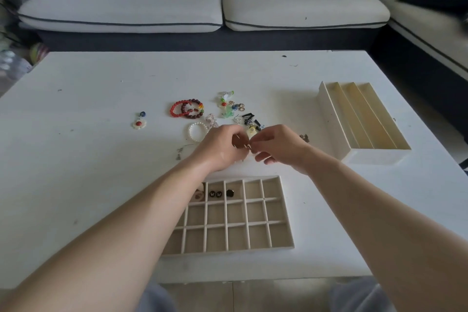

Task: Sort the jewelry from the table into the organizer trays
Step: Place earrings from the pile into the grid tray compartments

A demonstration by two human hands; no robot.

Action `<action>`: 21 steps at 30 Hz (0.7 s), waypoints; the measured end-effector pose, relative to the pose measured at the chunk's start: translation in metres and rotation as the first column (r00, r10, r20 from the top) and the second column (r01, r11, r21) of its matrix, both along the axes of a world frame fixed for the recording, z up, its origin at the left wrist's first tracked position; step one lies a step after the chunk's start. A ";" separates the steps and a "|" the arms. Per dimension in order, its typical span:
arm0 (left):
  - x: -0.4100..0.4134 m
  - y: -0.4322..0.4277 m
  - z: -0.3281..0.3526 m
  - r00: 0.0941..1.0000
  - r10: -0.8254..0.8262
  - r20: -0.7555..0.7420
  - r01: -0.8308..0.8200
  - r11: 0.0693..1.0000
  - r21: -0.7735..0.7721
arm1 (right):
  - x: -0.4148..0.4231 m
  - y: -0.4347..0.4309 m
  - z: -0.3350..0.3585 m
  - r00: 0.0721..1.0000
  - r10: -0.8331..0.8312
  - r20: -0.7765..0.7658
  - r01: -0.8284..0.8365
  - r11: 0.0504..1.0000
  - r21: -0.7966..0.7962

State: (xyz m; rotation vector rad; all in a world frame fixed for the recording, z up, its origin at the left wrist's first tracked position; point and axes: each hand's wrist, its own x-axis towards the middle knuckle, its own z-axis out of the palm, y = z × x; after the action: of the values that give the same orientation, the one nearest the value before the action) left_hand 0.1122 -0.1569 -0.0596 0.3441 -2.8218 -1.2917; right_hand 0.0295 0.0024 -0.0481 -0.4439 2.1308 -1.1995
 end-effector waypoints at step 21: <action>0.022 -0.011 0.031 0.980 0.101 0.170 -0.195 0.653 0.732 | 0.018 -0.003 0.023 0.978 0.128 0.163 -0.074 0.950 -0.302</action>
State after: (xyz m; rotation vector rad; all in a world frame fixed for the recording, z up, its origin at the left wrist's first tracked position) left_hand 0.1341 -0.1682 -0.0291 0.6548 -2.0914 -2.4000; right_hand 0.0476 -0.0003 -0.0252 -0.5457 1.7605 -1.4463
